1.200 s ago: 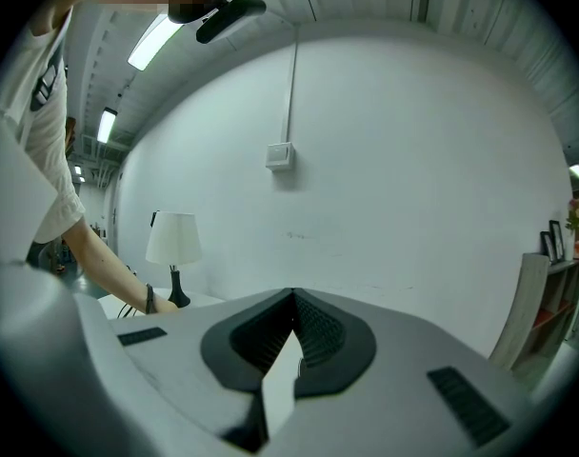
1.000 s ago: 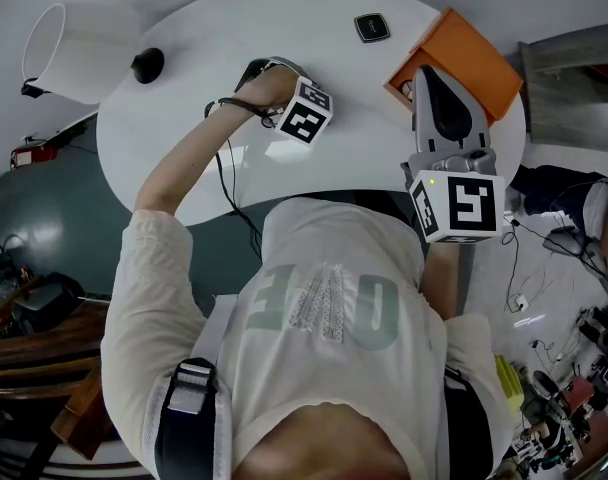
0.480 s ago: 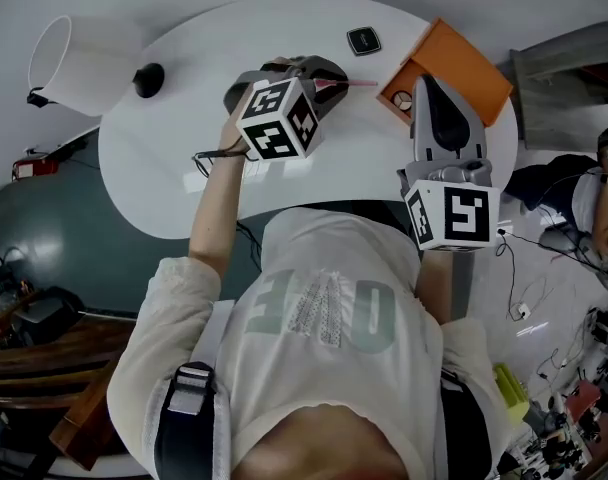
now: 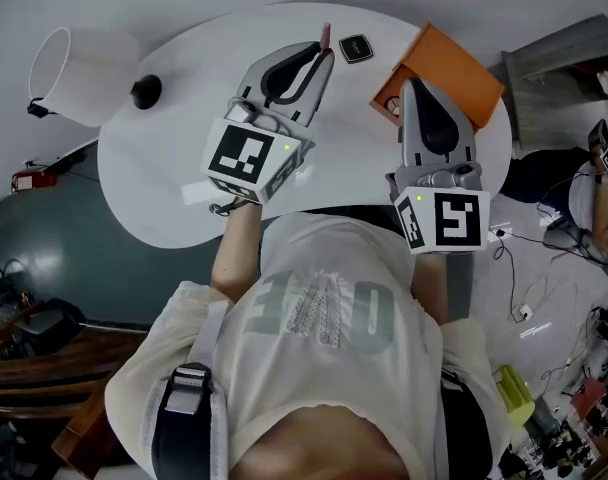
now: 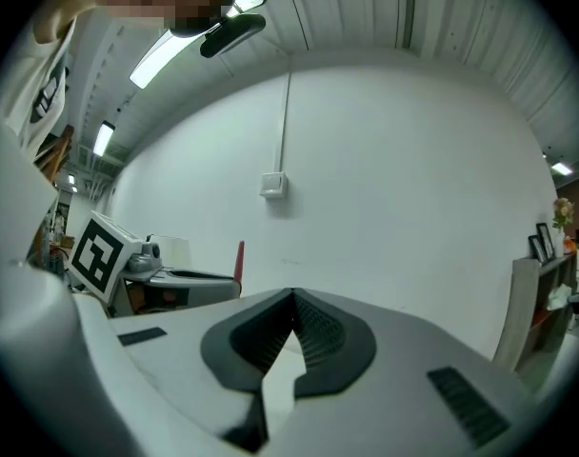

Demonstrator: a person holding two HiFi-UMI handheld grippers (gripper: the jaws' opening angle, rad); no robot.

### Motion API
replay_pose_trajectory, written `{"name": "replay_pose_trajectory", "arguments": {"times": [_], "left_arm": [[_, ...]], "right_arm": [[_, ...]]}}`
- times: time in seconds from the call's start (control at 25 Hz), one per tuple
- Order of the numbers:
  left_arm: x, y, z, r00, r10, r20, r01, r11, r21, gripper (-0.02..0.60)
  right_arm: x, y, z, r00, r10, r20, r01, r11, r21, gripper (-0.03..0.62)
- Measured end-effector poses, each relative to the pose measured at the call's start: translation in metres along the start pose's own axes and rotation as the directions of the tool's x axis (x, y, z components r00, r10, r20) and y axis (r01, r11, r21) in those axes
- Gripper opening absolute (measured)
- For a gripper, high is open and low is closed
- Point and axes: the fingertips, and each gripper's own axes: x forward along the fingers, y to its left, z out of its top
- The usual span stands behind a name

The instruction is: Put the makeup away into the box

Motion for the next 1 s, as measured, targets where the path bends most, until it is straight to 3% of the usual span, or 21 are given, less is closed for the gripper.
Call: {"name": "replay_pose_trajectory", "arguments": {"times": [0.2,0.64,0.84,1.0], "left_arm": [[-0.005,0.001,0.017,0.997,0.049,0.064,-0.047,0.999,-0.027,0.051],[0.009,-0.015,0.024,0.997,0.011,0.073,-0.011,1.0,0.004,0.051],[0.039,-0.038,0.002,0.996,-0.037,-0.078,0.047,0.99,0.131,0.051],[0.073,-0.069,-0.024,0.977,-0.056,-0.207,0.116,0.951,0.287,0.051]], "right_arm": [[0.002,0.002,0.002,1.0,0.011,0.009,-0.011,0.999,0.031,0.0],[-0.005,-0.01,-0.003,1.0,-0.03,0.003,0.03,0.999,0.045,0.0],[-0.014,-0.033,-0.011,0.997,-0.082,-0.008,0.083,0.996,0.042,0.0],[-0.031,-0.063,-0.021,0.988,-0.15,-0.026,0.151,0.987,0.059,0.0]]}}
